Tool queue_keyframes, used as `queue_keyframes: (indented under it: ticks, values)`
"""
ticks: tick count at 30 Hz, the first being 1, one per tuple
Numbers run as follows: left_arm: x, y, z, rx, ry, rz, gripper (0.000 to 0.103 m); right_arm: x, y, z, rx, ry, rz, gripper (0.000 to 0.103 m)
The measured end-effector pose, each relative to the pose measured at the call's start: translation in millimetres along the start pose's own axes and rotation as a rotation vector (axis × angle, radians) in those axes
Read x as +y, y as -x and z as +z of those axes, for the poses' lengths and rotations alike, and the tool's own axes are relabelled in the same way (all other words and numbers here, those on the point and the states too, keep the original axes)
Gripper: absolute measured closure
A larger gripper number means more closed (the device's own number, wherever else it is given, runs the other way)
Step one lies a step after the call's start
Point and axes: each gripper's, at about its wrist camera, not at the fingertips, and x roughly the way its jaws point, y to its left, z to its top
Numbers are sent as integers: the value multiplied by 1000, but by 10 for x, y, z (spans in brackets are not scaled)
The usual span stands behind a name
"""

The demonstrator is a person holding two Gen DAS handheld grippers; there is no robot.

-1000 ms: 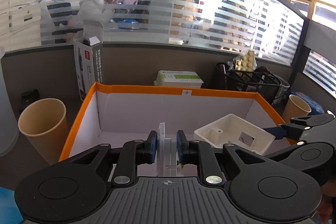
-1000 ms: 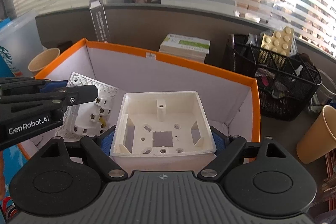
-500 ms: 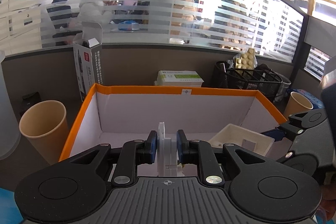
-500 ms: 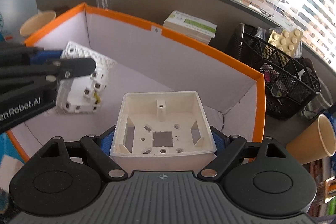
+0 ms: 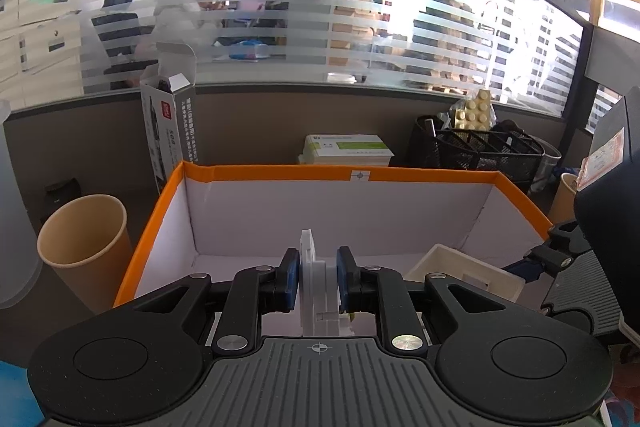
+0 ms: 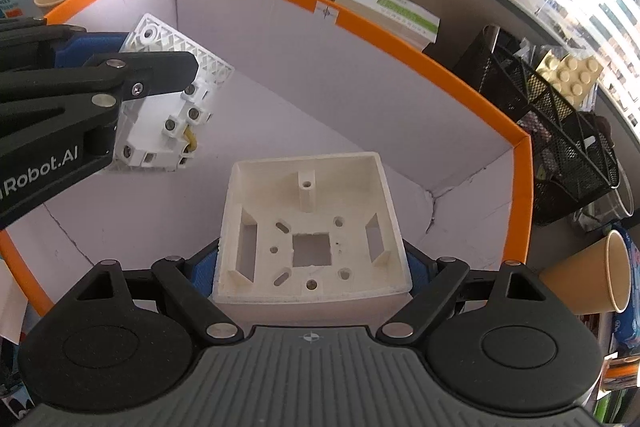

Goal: Organize rigid objects
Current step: 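Open the left tool to drop the switch panel while the right tool drops the back box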

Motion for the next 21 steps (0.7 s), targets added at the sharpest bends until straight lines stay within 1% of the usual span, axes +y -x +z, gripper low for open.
queue_keyframes:
  ticks: [4, 11, 14, 16, 17, 18, 20, 21]
  values:
    - [6, -50, -10, 11, 2, 5, 84, -8, -27, 13, 28, -5, 20, 17]
    - [-8, -95, -13, 22, 0, 1, 84, -39, -70, 38, 57, -9, 25, 15]
    - [12, -95, -22, 25, 17, 0, 81, -45, -66, 40, 53, -16, 21, 15]
    - [23, -67, -20, 17, 22, 2, 69, -49, -50, 33, 44, -20, 20, 15]
    - [22, -46, -16, 10, 19, 14, 55, -57, -40, 30, 40, -25, 22, 15]
    - [24, -20, -9, 0, 17, 24, 49, -63, -28, 26, 37, -28, 25, 15]
    - [34, 54, 16, -21, 17, 26, 47, -73, 20, 16, 21, -35, 27, 11]
    - [45, 91, 32, -28, 22, 27, 42, -74, 61, 11, 5, -32, 15, 5]
